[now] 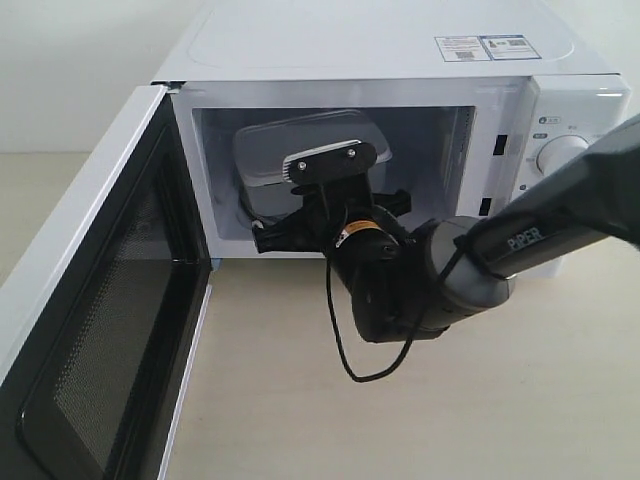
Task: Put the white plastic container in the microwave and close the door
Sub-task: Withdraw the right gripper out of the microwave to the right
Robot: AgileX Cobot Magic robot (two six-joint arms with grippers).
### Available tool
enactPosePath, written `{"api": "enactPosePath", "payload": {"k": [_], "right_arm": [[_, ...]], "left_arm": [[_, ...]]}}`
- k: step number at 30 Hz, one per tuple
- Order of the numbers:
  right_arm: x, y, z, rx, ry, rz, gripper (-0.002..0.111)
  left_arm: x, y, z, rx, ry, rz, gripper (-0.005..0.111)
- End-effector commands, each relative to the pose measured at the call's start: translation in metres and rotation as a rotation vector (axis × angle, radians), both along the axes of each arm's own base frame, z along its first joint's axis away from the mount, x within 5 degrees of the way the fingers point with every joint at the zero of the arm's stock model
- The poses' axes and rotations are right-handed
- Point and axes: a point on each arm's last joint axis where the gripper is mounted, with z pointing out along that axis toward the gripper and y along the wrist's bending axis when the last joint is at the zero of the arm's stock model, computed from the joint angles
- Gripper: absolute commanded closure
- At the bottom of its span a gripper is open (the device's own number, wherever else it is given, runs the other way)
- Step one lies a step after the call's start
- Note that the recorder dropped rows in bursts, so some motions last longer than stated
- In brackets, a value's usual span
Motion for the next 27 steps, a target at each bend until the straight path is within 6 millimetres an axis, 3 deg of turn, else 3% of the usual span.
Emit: {"api": "enactPosePath", "payload": {"k": [1, 18, 27], "right_arm": [[-0.019, -0.004, 0.018, 0.0, 0.002, 0.016, 0.108], [-0.14, -0.027, 0.088, 0.048, 0.288, 0.288, 0.108], [-0.15, -0.033, 0.108, 0.079, 0.29, 0.32, 0.108]], "left_arm": [[0.0, 0.0, -0.001, 0.007, 0.001, 0.002, 0.103], [0.0, 0.0, -0.001, 0.007, 0.001, 0.002, 0.103], [0.0, 0.0, -0.001, 0.007, 0.001, 0.002, 0.103]]}}
